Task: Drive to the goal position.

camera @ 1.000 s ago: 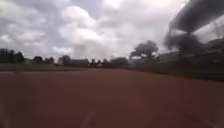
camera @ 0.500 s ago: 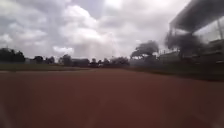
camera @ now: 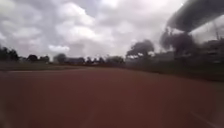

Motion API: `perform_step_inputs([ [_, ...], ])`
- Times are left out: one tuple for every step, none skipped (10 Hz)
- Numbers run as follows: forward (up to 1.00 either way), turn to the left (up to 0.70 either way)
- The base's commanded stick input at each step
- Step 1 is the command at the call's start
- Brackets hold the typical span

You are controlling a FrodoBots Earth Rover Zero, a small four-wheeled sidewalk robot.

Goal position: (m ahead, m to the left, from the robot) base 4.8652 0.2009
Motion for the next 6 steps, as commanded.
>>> perform_step_inputs([
  [0.7,-0.13],
  [0.7,-0.08],
  [0.7,-0.03],
  [0.7,0.0],
  [0.7,0.0],
  [0.7,0.0],
])
